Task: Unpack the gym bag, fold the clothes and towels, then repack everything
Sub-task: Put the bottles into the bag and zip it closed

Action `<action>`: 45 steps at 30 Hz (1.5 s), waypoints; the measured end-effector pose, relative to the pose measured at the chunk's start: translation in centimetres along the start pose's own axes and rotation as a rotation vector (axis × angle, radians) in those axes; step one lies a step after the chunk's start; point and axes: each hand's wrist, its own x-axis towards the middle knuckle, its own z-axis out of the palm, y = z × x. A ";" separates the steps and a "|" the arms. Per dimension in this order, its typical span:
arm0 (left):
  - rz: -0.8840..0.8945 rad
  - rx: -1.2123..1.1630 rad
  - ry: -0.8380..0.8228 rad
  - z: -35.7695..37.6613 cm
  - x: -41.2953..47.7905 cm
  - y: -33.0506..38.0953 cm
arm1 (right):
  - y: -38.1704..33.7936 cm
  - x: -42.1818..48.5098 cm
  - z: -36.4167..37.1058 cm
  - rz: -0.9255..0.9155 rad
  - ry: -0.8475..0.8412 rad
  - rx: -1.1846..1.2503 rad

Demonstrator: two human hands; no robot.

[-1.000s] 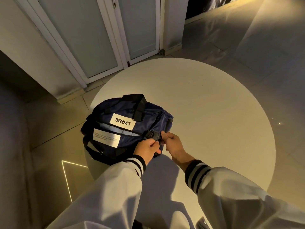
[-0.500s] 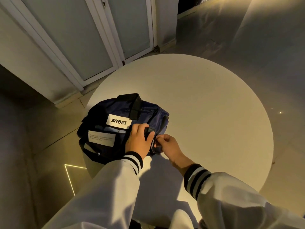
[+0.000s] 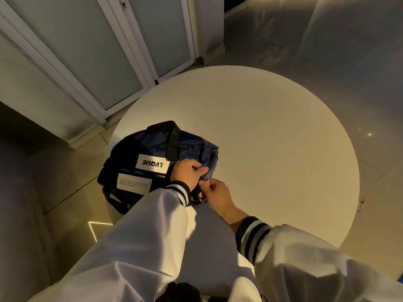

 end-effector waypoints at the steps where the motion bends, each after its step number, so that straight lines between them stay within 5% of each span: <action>1: -0.001 -0.016 0.015 0.0 -0.1 0.0 | -0.1 0.1 0.2 -0.003 0.000 -0.007; 5: -0.004 -0.094 0.143 -2.2 0.5 2.0 | 2.1 -2.0 2.7 0.066 -0.145 -0.074; 13: 0.101 -0.134 0.072 -0.6 -1.5 -0.5 | 3.0 -1.4 1.3 0.079 -0.006 -0.002; 17: 0.044 0.027 0.248 2.1 -4.6 -3.0 | 3.6 -1.4 1.1 0.034 -0.004 0.057; 21: -0.080 0.157 0.167 3.4 -5.6 -3.7 | 3.8 -1.5 1.4 0.031 -0.031 0.102; 31: -0.046 -0.234 0.140 1.7 -4.0 -4.6 | 5.8 -0.8 1.2 0.192 0.054 -0.218; 45: -0.066 -0.452 0.090 2.9 -3.1 -4.1 | 7.8 2.7 -0.6 0.422 0.236 -0.137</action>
